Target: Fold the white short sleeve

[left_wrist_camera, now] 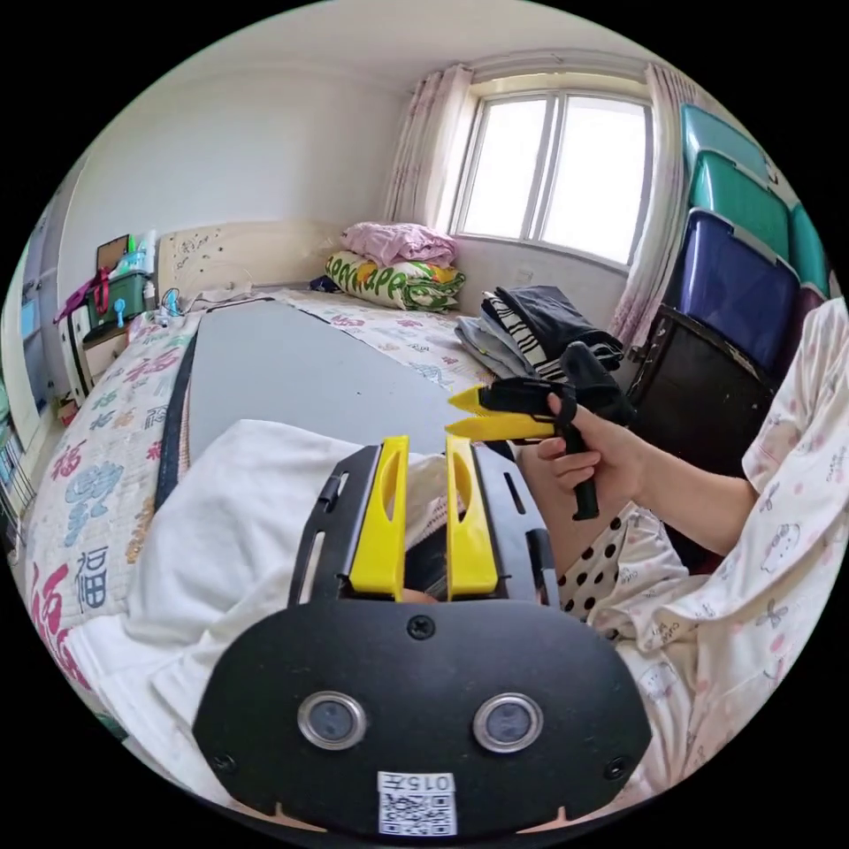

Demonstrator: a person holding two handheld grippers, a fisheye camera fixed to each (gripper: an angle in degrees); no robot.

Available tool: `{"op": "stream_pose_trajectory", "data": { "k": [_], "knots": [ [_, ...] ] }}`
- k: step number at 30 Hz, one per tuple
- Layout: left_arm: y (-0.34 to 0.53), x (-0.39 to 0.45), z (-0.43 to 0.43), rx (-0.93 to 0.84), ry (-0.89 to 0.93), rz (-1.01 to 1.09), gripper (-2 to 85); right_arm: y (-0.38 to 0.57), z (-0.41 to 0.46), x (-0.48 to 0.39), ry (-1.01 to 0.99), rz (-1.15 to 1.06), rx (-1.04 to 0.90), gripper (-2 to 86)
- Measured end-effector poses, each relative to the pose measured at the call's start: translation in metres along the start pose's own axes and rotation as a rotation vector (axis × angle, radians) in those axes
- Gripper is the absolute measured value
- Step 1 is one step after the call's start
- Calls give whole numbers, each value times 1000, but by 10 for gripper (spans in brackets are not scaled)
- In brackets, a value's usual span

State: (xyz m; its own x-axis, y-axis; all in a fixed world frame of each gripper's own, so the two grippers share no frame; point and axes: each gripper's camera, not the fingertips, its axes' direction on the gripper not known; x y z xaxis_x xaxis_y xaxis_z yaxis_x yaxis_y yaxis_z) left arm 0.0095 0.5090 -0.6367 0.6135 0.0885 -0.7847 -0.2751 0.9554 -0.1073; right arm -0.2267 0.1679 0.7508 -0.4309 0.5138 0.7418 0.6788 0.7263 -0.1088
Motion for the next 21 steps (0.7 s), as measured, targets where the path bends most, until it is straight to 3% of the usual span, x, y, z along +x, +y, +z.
{"op": "stream_pose_trajectory", "data": {
  "k": [8, 10, 12, 14, 19, 21],
  "knots": [
    [-20, -10, -46, 3, 6, -43, 81, -51, 81, -20, 77, -35, -36, 117],
    [-41, -22, -64, 59, 45, -190, 30, -60, 91, -21, 79, -26, -37, 112],
    [-81, -55, -105, 185, 193, -541, -3, -66, 97, -27, 90, -26, -29, 104],
    [-126, -67, -130, 261, 404, -635, -7, -68, 98, -34, 105, -50, -12, 98],
    [-220, -70, -191, 277, 397, -768, -10, -69, 106, -50, 123, -68, 30, 85],
    [-236, -77, -201, 266, 506, -796, -10, -71, 113, -59, 125, -83, 30, 84]
  ]
}}
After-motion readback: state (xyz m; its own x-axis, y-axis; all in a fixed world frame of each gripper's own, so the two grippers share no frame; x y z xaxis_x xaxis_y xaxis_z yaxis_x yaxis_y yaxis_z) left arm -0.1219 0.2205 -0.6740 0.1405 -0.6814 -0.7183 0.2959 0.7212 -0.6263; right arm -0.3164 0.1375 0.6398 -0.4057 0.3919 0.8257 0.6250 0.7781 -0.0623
